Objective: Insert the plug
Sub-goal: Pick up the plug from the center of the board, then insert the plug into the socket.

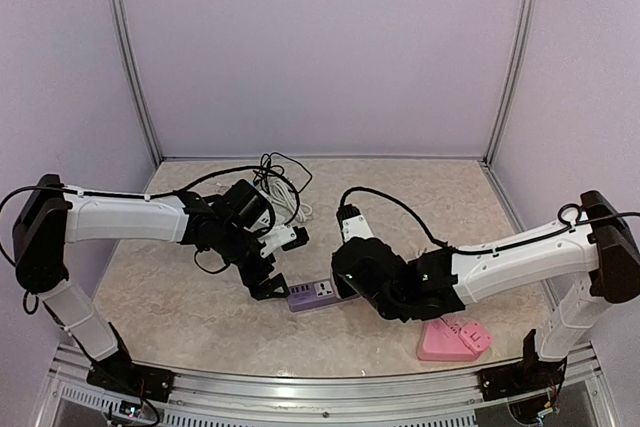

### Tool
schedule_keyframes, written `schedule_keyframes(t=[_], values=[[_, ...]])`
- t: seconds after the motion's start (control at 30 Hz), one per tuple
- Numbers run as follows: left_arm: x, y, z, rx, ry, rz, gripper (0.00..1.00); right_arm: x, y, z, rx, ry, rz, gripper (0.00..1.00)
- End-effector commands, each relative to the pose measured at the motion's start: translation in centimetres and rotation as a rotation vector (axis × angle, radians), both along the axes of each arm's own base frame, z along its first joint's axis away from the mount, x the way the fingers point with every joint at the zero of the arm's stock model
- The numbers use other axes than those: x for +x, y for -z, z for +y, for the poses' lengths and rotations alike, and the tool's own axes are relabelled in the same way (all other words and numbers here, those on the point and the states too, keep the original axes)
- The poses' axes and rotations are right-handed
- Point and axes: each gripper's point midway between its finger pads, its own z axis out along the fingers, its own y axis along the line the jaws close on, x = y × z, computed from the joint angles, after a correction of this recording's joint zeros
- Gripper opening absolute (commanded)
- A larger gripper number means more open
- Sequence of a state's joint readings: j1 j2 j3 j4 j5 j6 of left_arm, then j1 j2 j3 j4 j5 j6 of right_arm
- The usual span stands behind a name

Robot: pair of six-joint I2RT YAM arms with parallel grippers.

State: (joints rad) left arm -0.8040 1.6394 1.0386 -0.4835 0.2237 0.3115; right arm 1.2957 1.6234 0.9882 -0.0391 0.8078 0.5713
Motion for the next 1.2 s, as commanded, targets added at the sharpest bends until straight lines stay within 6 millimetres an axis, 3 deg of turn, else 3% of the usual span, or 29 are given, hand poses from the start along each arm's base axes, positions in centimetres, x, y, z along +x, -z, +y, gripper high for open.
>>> schedule_keyframes(t=[0.0,0.23,0.57,0.87,1.17], values=[[0.2,0.1,-0.1,0.002,0.003,-0.001,0.98,0.4,0.9,-0.6,-0.039,0.027,-0.023,0.00],[0.1,0.1,-0.1,0.003,0.008,0.005,0.98,0.3,2.2,-0.6,-0.035,0.016,0.005,0.00],[0.0,0.1,-0.1,0.002,0.010,0.013,0.99,1.2,2.4,-0.9,-0.034,0.028,-0.003,0.00],[0.1,0.2,-0.1,0.002,0.009,0.017,0.99,1.0,4.4,-1.3,-0.060,0.038,0.035,0.00],[0.2,0.1,0.1,-0.003,0.005,0.018,0.99,-2.0,11.2,-3.6,-0.255,0.043,0.167,0.00]])
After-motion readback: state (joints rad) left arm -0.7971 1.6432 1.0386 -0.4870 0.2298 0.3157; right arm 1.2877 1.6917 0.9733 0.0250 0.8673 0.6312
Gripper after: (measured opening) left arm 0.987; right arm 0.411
